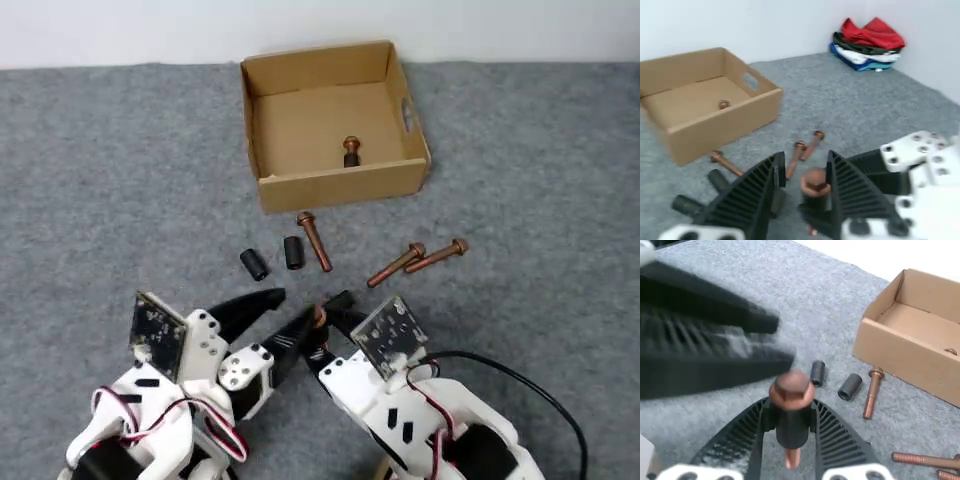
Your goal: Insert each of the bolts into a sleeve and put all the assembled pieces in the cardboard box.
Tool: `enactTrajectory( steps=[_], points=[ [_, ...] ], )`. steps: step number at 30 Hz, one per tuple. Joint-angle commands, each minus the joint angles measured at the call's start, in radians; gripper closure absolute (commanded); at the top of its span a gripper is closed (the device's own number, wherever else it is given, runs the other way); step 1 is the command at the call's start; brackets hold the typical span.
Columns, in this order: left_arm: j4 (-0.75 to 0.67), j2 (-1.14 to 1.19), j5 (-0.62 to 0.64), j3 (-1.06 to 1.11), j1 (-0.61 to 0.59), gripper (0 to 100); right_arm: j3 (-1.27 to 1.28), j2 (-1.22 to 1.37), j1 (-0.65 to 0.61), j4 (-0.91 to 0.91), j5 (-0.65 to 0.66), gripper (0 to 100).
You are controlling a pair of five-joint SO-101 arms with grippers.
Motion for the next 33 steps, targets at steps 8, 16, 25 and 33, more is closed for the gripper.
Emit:
enactTrajectory(
  steps=[8,16,25,33],
  points=[
    [0.003,0.005,-0.023,-0.070,-0.054,86,-0.031,-0.005,0.008,-0.022,0.006,99.1],
    [0.005,0.005,-0.028,0.059,-0.284,100,-0.029,-0.005,0.278,0.022,-0.020,99.1],
    [-0.046,0.003,-0.028,0.315,-0.474,100,-0.038,-0.004,0.552,0.127,-0.115,99.1],
    [-0.157,0.003,-0.235,0.501,-0.562,100,-0.146,0.151,0.561,0.116,-0.118,99.1]
  ],
)
